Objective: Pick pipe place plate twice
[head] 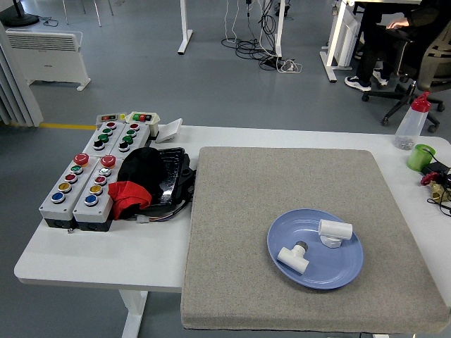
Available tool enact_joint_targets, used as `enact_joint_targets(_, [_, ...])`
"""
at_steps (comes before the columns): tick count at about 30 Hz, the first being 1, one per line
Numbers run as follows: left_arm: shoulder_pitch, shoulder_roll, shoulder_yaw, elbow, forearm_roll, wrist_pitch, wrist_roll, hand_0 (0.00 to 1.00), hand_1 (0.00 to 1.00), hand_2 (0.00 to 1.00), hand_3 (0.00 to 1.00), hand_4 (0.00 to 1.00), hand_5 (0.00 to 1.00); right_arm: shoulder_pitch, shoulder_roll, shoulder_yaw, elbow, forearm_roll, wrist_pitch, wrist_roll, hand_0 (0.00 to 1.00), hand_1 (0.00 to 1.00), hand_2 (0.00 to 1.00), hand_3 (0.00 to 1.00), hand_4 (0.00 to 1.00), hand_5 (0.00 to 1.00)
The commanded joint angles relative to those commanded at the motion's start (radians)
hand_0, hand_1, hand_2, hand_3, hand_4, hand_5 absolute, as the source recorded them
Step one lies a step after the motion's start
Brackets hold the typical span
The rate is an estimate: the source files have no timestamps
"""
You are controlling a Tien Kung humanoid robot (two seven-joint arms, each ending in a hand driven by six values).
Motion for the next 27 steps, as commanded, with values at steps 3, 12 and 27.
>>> enact_joint_targets(3, [0.001,-0.001,-0.003,-0.001,0.004,-0.001,0.002,0.582,0.576,0.584,0.488,0.408,0.998,-0.003,0.002,0.0,-0.001,0.008,0.004,0.0,0.828,0.793,0.852,0.822,0.542,0.623])
enact_joint_targets(12, [0.006,-0.002,-0.009,-0.002,0.015,-0.004,0.007,0.582,0.576,0.585,0.486,0.407,0.998,-0.011,0.004,-0.002,-0.002,0.024,0.02,-0.007,0.84,0.793,0.798,0.768,0.512,0.807])
enact_joint_targets(27, [0.014,-0.002,-0.011,-0.003,0.019,-0.005,0.009,0.583,0.576,0.585,0.487,0.408,0.998,-0.018,0.006,-0.012,-0.007,0.036,0.025,-0.019,0.844,0.793,0.793,0.762,0.504,0.884])
